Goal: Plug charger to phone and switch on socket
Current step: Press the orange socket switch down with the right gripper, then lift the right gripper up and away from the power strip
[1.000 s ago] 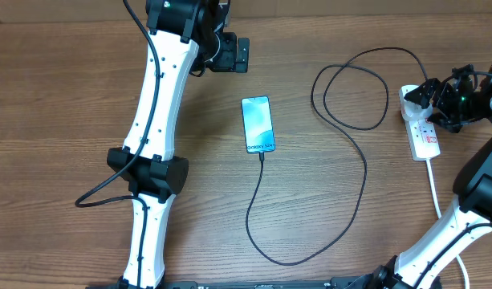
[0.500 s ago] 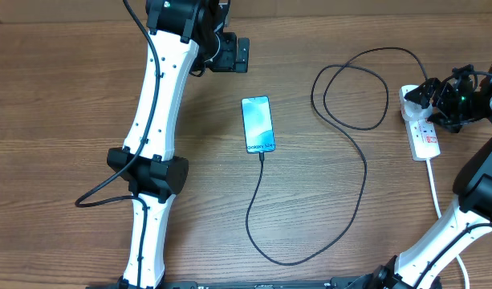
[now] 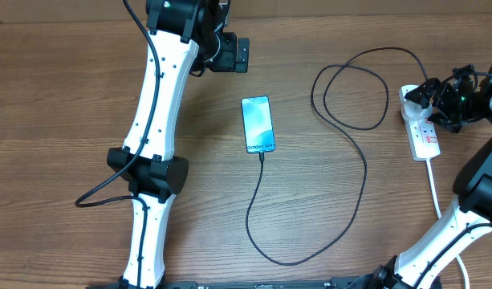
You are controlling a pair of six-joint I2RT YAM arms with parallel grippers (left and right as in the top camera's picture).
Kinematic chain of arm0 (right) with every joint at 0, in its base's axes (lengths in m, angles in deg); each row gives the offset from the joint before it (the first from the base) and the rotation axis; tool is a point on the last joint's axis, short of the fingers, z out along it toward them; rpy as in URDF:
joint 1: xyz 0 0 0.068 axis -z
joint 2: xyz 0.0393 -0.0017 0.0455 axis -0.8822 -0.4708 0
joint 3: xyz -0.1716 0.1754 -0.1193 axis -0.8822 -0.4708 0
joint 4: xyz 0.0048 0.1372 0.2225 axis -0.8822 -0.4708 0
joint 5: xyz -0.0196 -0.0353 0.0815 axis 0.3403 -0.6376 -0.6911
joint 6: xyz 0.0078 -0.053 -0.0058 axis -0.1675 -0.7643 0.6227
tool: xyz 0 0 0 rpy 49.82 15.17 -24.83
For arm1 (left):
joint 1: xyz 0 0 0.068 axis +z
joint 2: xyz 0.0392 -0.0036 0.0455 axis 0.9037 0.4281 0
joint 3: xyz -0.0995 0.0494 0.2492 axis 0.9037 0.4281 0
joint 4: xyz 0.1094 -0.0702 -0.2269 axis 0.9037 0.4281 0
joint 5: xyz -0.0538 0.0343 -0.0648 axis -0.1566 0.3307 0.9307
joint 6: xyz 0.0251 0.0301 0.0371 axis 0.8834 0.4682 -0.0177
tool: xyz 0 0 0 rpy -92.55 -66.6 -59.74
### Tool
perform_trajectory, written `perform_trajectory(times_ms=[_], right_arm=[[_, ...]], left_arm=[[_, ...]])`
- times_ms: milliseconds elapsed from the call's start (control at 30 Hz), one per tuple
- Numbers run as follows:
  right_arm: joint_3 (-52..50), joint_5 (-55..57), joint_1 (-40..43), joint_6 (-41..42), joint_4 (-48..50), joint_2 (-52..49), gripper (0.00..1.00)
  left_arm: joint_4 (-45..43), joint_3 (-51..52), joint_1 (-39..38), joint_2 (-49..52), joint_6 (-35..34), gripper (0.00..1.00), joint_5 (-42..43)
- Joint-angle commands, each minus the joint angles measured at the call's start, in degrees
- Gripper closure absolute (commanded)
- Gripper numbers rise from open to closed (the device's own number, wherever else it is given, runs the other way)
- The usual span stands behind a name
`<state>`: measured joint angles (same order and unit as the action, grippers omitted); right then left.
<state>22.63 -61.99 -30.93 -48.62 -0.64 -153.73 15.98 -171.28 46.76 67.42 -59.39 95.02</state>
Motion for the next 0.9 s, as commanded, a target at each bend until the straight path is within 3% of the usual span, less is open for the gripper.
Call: perform_trajectory(times_ms=[0, 867], right_arm=[[-1.86, -1.64, -2.27, 0.76, -0.76, -1.11, 0.0], [-1.79, -0.07, -2.73, 1.62, -1.25, -1.09, 0.0]], left_arm=[[0.13, -0.98, 0.26, -0.24, 0.87, 0.0, -0.79], [0.13, -0.98, 0.26, -0.24, 0.85, 0.0, -0.79]])
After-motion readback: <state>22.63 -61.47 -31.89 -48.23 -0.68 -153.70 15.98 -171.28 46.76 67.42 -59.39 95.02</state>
